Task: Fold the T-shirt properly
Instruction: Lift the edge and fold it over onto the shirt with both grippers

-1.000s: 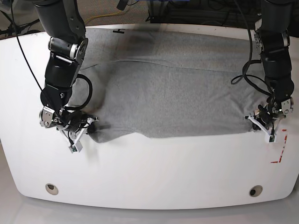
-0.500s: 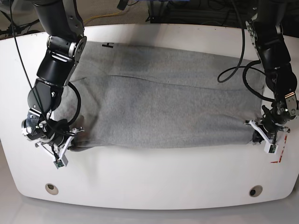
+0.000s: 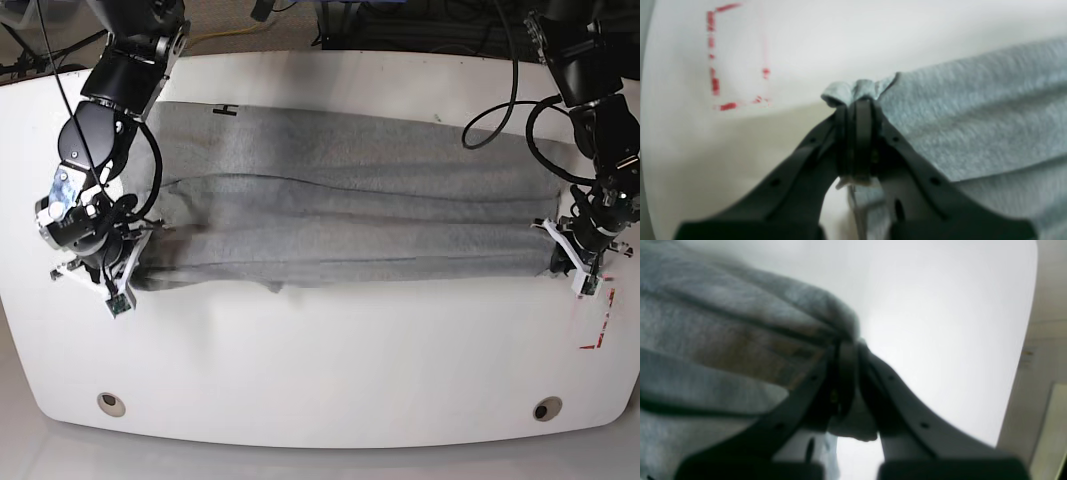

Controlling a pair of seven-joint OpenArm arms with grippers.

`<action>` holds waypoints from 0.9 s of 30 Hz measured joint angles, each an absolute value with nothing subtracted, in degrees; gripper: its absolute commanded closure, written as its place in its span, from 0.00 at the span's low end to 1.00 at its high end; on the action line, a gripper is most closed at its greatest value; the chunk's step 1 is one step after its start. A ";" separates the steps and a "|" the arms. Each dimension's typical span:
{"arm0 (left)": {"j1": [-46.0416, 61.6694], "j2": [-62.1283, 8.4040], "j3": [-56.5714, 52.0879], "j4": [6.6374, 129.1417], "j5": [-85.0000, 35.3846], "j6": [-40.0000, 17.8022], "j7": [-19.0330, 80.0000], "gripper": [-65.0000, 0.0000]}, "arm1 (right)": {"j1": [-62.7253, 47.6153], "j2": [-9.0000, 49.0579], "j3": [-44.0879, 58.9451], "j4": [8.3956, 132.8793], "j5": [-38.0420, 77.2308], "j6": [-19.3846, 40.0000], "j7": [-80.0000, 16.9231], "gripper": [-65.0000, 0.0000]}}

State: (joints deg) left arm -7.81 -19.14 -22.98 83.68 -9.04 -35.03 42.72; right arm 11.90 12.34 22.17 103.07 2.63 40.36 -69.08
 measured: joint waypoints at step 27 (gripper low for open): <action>11.07 -18.00 -26.74 96.60 -9.06 -36.73 48.62 1.00 | -12.23 7.62 33.54 112.64 14.04 40.32 -69.21 1.00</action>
State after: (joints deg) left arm 11.07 -18.00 -26.74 96.60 -9.06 -36.73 48.62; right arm -12.23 7.62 33.54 112.64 14.04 40.32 -69.21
